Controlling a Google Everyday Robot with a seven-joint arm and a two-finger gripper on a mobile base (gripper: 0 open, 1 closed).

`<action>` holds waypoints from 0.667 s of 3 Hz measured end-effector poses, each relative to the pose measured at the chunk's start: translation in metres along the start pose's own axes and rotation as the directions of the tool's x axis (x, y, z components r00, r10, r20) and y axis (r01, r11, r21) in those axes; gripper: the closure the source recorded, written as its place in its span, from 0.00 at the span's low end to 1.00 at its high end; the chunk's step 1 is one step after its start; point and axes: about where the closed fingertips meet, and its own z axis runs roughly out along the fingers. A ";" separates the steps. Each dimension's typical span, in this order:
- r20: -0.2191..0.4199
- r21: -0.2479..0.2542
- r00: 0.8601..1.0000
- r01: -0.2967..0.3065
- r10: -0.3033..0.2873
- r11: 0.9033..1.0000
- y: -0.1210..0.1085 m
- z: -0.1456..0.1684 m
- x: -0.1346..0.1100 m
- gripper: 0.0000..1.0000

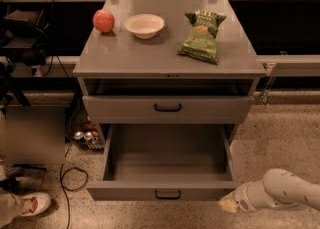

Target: Close middle drawer

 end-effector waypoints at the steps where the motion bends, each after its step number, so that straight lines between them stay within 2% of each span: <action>1: 0.036 0.009 0.999 -0.001 0.001 1.000 -0.004 0.005 -0.005 1.00; 2: 0.095 0.023 0.995 0.011 -0.013 1.000 -0.014 0.015 -0.018 1.00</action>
Offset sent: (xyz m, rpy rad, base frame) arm 0.0939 0.0154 -0.0218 0.1180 -0.2733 -0.0461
